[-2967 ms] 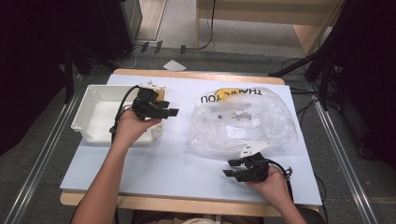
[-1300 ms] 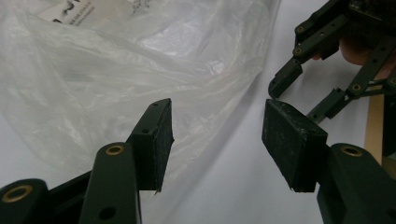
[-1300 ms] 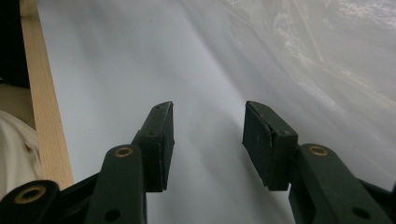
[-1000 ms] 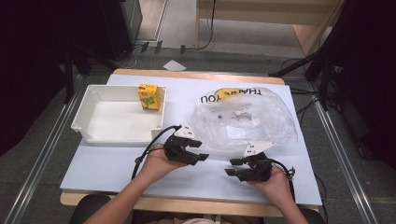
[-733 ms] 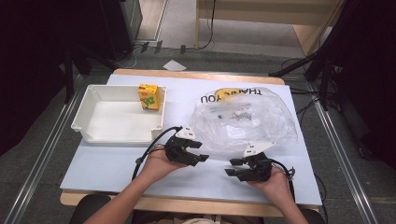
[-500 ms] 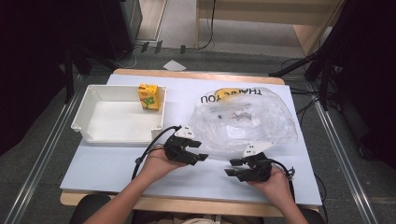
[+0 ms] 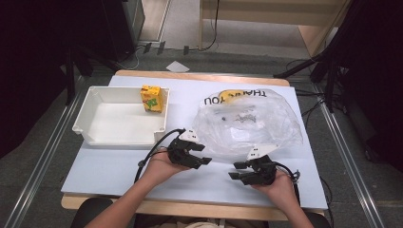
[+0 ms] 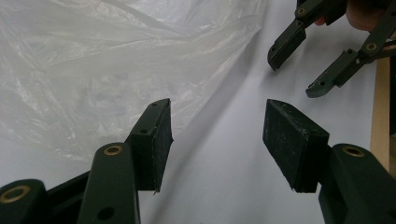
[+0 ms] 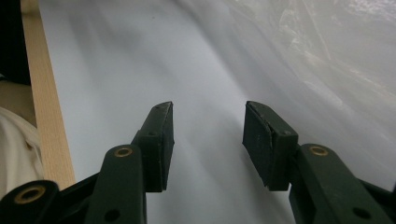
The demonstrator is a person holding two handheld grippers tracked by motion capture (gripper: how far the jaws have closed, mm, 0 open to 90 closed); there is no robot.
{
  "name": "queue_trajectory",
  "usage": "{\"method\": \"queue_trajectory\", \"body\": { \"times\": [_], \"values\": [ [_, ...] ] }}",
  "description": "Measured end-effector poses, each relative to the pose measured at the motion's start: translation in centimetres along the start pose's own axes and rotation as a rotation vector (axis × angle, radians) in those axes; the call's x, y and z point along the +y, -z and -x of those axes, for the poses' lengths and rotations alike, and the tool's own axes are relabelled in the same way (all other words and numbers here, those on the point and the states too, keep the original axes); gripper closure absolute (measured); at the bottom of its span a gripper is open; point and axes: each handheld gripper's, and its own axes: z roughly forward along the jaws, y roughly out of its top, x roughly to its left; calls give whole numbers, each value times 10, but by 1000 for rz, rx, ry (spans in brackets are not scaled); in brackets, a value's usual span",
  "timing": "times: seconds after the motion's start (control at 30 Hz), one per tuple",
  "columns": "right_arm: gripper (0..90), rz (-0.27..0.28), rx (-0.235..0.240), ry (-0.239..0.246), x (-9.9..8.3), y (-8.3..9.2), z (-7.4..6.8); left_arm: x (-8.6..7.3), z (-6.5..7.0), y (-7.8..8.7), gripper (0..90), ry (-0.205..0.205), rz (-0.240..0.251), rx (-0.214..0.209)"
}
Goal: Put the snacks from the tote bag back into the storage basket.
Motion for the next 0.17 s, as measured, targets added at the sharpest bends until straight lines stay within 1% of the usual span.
{"method": "queue_trajectory", "body": {
  "times": [0.17],
  "values": [
    [544,2,0,0,0,0,0,0,1,-1,433,-4,-1,-1]
  ]
}}
